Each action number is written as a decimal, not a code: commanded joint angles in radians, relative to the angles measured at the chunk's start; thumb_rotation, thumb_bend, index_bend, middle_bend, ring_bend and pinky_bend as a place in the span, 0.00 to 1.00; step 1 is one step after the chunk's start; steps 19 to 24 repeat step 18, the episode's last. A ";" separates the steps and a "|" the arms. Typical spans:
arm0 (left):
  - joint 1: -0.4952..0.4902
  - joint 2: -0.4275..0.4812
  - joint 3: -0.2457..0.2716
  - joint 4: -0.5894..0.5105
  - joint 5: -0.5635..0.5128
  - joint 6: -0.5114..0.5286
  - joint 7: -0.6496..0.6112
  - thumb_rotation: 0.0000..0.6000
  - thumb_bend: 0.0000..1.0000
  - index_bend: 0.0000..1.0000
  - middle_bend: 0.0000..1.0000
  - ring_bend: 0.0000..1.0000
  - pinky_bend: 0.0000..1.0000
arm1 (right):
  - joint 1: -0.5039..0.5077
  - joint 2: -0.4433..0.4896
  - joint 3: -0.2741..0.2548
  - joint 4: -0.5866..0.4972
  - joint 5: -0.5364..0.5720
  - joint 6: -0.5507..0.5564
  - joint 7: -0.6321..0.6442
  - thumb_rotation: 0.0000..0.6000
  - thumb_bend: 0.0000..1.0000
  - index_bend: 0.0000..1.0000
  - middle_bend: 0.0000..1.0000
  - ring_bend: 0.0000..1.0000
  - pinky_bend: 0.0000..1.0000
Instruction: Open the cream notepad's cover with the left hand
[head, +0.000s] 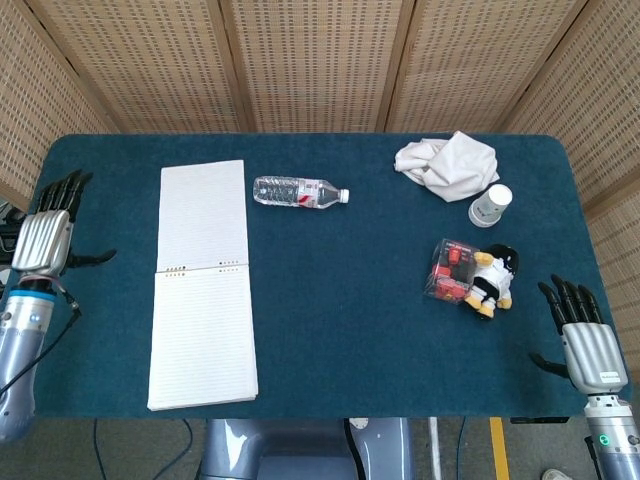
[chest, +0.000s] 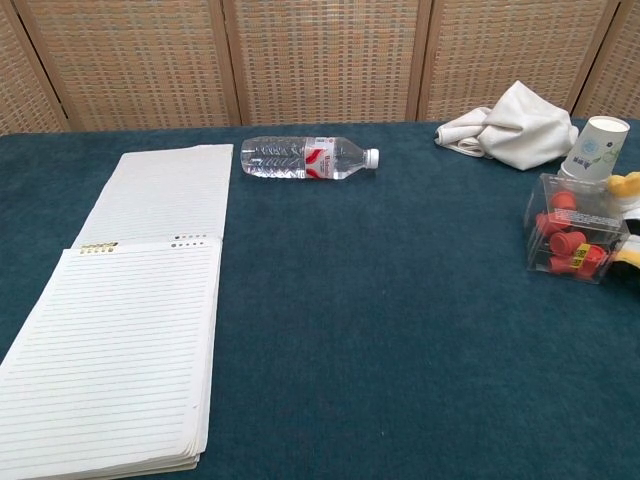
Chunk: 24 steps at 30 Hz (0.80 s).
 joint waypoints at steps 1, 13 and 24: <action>0.112 0.003 0.074 -0.092 0.080 0.155 0.066 1.00 0.00 0.00 0.00 0.00 0.00 | -0.001 0.002 -0.002 -0.001 -0.003 0.001 0.009 1.00 0.00 0.01 0.00 0.00 0.00; 0.350 -0.080 0.231 -0.029 0.248 0.369 -0.006 1.00 0.00 0.00 0.00 0.00 0.00 | -0.007 0.029 -0.004 -0.013 -0.029 0.025 0.067 1.00 0.00 0.01 0.00 0.00 0.00; 0.366 -0.090 0.233 0.016 0.270 0.347 -0.024 1.00 0.00 0.00 0.00 0.00 0.00 | -0.011 0.031 -0.007 -0.018 -0.035 0.033 0.063 1.00 0.00 0.01 0.00 0.00 0.00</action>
